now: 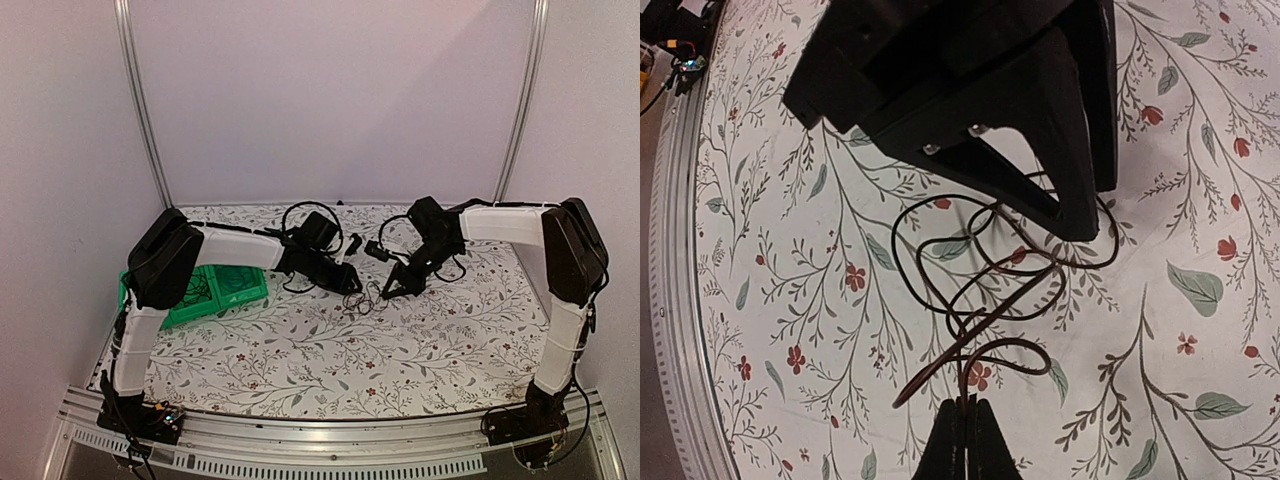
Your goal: Untangle the cables
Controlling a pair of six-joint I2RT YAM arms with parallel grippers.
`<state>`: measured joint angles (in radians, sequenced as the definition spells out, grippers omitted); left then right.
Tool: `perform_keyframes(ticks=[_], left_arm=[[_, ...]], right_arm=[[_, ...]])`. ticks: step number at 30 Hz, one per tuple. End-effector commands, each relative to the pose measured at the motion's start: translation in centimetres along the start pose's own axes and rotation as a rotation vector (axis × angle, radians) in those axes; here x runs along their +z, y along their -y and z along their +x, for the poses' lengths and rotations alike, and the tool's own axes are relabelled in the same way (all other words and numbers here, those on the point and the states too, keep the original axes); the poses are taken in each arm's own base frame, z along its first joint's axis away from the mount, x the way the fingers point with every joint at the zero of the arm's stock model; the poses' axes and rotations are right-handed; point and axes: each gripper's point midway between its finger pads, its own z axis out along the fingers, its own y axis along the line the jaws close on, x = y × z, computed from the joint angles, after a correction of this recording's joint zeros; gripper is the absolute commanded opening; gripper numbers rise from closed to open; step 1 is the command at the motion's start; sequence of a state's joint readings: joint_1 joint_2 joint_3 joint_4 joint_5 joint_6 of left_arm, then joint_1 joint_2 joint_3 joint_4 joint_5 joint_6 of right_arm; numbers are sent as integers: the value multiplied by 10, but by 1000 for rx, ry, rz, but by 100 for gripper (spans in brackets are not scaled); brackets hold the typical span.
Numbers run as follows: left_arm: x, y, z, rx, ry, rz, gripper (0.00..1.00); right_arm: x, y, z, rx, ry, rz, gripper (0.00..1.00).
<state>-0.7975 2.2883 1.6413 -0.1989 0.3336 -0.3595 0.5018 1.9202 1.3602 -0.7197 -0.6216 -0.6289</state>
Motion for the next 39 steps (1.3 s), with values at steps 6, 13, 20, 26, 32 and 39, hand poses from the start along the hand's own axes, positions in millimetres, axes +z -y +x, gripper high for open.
perform_keyframes(ticks=[6, 13, 20, 26, 32, 39], left_arm=[[2, -7, -2, -8, 9, 7, 5], [-36, -27, -12, 6, 43, -91, 0], [-170, -76, -47, -42, 259, -297, 0], [-295, -114, -73, -61, 460, -505, 0], [-412, -153, -85, -87, 607, -743, 0], [-529, -172, -86, -30, 673, -1074, 0]], right_arm=[[0, 1, -7, 2, 7, -12, 0], [-9, 5, 1, 13, -11, 15, 0], [-32, 25, 37, 115, -6, 56, 0], [-40, 42, 58, 170, -12, 88, 0], [-40, 59, 73, 211, -30, 119, 0], [-63, 112, 125, 353, -77, 266, 0]])
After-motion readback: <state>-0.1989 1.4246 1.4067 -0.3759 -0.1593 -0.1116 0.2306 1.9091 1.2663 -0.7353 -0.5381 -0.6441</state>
